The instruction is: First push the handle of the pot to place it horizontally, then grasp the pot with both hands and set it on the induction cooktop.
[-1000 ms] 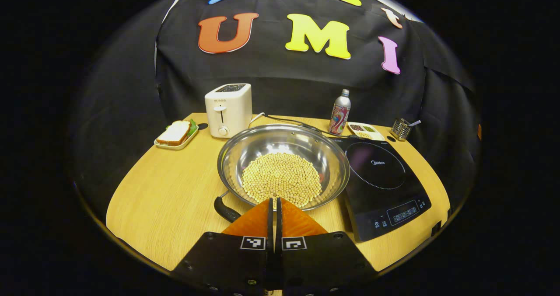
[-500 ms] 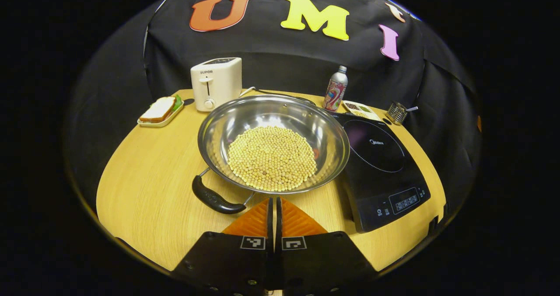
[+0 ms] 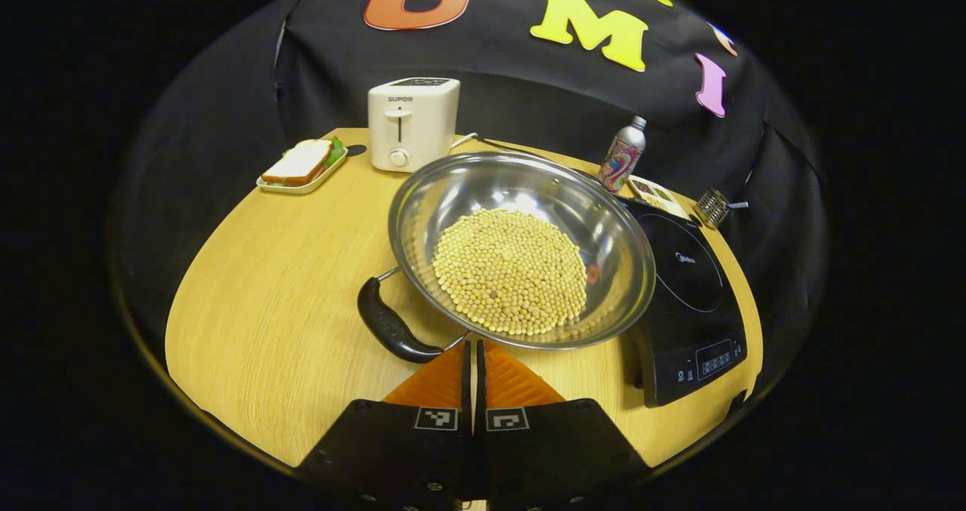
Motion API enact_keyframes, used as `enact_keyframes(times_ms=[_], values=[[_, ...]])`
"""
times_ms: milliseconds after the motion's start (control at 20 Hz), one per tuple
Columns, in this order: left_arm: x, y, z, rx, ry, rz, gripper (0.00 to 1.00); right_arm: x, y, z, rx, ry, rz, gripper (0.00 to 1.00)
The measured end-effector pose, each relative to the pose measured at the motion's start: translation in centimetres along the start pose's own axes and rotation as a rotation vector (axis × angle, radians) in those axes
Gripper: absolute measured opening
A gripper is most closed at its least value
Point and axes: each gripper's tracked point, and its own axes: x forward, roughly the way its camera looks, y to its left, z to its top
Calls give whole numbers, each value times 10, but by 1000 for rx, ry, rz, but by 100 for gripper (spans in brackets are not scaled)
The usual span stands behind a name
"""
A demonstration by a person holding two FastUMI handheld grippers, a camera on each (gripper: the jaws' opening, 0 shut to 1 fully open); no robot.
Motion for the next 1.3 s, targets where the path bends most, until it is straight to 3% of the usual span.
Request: enact_keyframes(times_ms=[50,200,500,600,650,700,750,800,850,900,950,1100,1300], values=[[2,6,4,-11,-3,6,0,1,-5,4,20,-8,-13,98],[9,26,14,-37,-4,31,0,-1,-11,16,86,-33,-16,99],[32,56,39,-87,-17,36,0,-2,-34,22,87,-68,-88,97],[44,65,42,-111,-1,28,0,-4,-28,22,93,-70,-78,99],[49,70,44,-119,3,30,10,-7,-25,21,95,-69,-73,98],[53,74,48,-114,2,36,11,-9,-22,24,99,-75,-72,99],[56,78,51,-110,-5,43,11,-11,-19,28,106,-89,-70,98],[59,81,55,-105,-8,45,0,-14,-15,30,110,-95,-68,97],[61,81,58,-102,-10,45,0,-16,-10,28,113,-94,-65,97],[62,83,61,-95,-8,48,11,-18,-4,26,113,-89,-59,97],[64,84,65,-84,-10,54,0,-21,2,25,108,-84,-54,97],[72,91,73,-30,-22,71,0,-26,18,19,82,-72,-52,97],[72,98,74,-31,-27,99,0,-29,52,10,69,-44,-28,99]])
